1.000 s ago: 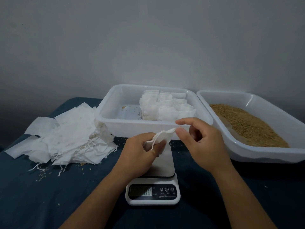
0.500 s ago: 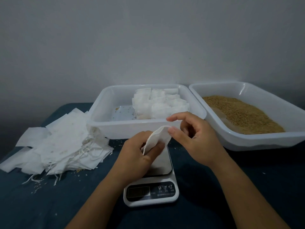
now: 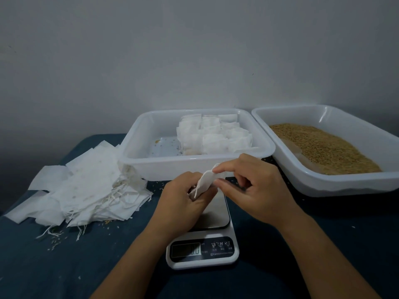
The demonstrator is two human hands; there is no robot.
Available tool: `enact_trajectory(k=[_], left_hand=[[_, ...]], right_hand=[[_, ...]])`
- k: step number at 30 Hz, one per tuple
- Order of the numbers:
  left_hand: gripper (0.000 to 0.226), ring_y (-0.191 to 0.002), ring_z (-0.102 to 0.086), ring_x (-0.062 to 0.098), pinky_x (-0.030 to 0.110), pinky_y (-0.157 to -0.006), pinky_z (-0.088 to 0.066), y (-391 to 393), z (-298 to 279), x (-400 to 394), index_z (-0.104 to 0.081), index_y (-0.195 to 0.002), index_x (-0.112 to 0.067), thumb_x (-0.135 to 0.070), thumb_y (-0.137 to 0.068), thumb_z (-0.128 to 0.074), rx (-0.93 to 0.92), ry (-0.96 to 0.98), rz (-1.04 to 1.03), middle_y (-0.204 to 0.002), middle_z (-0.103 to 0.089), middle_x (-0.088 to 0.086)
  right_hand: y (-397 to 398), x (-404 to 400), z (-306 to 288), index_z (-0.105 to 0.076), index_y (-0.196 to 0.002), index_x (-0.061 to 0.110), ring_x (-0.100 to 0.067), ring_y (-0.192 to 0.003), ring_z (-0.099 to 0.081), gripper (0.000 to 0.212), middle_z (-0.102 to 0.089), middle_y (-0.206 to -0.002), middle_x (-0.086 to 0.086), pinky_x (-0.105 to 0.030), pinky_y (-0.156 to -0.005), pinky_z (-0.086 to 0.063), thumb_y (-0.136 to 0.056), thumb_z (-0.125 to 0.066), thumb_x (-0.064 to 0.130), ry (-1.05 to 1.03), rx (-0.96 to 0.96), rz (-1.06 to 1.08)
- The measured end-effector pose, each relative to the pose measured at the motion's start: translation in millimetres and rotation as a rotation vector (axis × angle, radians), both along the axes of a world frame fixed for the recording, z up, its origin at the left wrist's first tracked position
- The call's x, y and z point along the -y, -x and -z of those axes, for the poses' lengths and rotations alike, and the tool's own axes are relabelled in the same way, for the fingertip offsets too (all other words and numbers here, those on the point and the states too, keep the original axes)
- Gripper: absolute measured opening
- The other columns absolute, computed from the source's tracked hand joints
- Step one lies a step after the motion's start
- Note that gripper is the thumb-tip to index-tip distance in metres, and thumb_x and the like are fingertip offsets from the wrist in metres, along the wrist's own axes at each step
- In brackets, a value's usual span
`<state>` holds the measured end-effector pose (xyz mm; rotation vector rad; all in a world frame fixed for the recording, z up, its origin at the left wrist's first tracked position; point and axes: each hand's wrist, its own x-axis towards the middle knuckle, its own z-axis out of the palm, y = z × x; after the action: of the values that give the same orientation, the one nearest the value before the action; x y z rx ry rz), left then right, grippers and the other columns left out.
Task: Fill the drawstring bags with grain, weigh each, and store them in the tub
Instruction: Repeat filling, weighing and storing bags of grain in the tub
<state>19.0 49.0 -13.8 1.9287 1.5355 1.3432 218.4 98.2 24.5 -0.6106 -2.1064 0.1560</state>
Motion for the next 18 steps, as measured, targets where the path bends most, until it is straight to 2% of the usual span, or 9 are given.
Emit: enact_trajectory(k=[4,9,18], left_hand=[[0.025,-0.070,-0.058,0.022,0.042,-0.066,-0.046,0.3,-0.6,0.5,-0.063,-0.076,-0.020,-0.033,-0.096,-0.071,-0.002,0.006,-0.002,-0.072,-0.061,0.000],[0.027,-0.070,-0.057,0.019,0.044,-0.066,-0.047,0.2,0.6,0.6,-0.066,-0.080,-0.019,-0.040,-0.097,-0.069,-0.065,-0.004,-0.016,-0.073,-0.062,-0.001],[0.023,-0.074,-0.059,0.019,0.044,-0.069,-0.048,-0.2,-2.8,0.8,-0.068,-0.083,-0.023,-0.039,-0.099,-0.068,-0.078,0.010,-0.026,-0.076,-0.064,-0.002]], right_hand=[[-0.6,-0.8,1.3,-0.078,-0.103,0.023,-0.008,-0.061,-0.049,0.011,-0.041,-0.076,0.024,-0.026,-0.058,-0.046,-0.093,-0.079,0.029,0.012,-0.011,0.017],[-1.6,-1.7,2.1,-0.078,-0.107,0.027,0.001,-0.065,-0.051,0.020,-0.044,-0.084,0.024,-0.012,-0.065,-0.038,-0.093,-0.073,0.041,0.065,0.048,0.067],[-1.5,-1.9,0.5,-0.080,-0.101,0.023,-0.001,-0.063,-0.051,0.023,-0.049,-0.083,0.020,-0.017,-0.061,-0.045,-0.088,-0.078,0.041,0.054,-0.064,0.120]])
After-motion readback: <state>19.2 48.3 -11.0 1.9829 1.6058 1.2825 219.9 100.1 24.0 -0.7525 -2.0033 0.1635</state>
